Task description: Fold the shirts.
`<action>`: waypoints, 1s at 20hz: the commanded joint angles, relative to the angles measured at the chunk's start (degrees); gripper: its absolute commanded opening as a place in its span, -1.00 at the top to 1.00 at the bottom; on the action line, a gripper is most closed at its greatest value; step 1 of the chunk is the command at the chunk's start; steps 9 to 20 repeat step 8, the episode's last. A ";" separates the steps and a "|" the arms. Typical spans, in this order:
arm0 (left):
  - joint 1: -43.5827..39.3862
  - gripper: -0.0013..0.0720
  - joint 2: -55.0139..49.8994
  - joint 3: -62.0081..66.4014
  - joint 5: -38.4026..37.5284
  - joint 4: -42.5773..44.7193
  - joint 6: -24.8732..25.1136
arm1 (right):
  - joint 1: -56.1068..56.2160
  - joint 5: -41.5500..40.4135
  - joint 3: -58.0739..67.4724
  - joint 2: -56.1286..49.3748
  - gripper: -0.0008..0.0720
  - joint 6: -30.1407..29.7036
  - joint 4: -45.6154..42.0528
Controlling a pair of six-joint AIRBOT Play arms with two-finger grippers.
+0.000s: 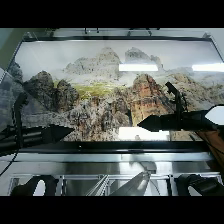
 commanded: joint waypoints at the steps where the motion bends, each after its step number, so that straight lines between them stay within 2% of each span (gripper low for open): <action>1: 1.42 0.89 1.07 -1.01 -1.86 -0.07 -0.20 | 0.44 -0.68 -0.22 0.04 0.94 -0.15 0.26; 3: 0.96 0.89 -0.63 -1.01 -2.86 -0.09 -0.17 | 0.46 -3.56 -0.22 -0.57 0.94 -6.23 -0.42; 4: 0.50 0.89 -1.81 -0.98 -3.39 -0.13 -0.17 | 0.42 -4.13 -0.22 -0.83 0.94 -6.84 -0.37; 8: -2.36 0.95 -6.58 -0.83 -2.93 -0.57 0.07 | 0.42 -4.11 -0.22 -1.88 0.94 -6.80 -0.37; 20: -2.36 0.95 -6.58 -0.83 -2.93 -0.57 0.07 | 0.42 -4.11 -0.22 -1.88 0.94 -6.80 -0.37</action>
